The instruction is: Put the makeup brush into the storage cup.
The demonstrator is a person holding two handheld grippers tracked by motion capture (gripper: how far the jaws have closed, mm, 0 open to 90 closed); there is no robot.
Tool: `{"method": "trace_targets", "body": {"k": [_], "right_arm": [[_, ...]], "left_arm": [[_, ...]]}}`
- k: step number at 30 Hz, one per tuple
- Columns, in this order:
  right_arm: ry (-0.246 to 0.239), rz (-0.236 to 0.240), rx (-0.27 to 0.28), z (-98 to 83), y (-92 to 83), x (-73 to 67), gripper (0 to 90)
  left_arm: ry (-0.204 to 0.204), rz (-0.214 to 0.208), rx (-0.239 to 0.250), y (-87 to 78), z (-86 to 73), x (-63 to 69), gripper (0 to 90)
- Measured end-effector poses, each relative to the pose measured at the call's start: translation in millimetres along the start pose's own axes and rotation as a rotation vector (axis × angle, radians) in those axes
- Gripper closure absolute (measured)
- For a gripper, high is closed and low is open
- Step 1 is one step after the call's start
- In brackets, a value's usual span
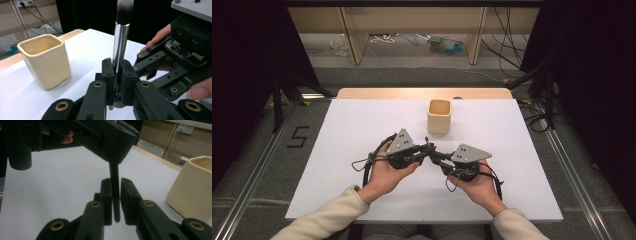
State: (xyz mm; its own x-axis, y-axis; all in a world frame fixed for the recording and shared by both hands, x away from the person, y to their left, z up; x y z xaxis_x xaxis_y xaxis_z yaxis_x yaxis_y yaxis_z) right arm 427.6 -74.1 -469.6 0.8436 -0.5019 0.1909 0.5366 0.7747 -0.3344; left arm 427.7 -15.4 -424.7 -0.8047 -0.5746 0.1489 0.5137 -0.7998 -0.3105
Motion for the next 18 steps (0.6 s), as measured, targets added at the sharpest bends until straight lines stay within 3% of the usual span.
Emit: {"method": "trace_targets", "body": {"k": [4, 13, 18], "right_arm": [[-0.018, 0.011, 0.006, 2.2, 1.5, -2.7, 84.2], [-0.019, 0.005, 0.018, 4.4, 1.4, -2.4, 84.3], [0.003, 0.018, 0.018, 4.5, 0.8, -3.2, 84.5]], "left_arm": [[-0.024, -0.001, 0.002, -1.1, 0.7, -0.9, 83.5], [-0.028, -0.005, 0.010, -1.8, 2.3, -0.8, 83.5], [-0.049, -0.014, 0.025, -1.1, 3.7, -1.4, 80.9]]}}
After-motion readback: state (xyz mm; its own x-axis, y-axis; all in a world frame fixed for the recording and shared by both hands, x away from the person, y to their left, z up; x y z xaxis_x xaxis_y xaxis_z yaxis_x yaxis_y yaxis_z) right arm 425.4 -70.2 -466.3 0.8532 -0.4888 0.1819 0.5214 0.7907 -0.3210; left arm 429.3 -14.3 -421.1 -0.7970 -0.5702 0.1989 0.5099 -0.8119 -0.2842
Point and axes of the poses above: each handheld gripper's, and its own axes: y roughly forward along the jaws, z roughly out of its top, x roughly to its right, the point moved 10 cm from there along y, roughly forward along the jaws, and after that the axes turned 6 degrees about -y, right-handed, at the moved point
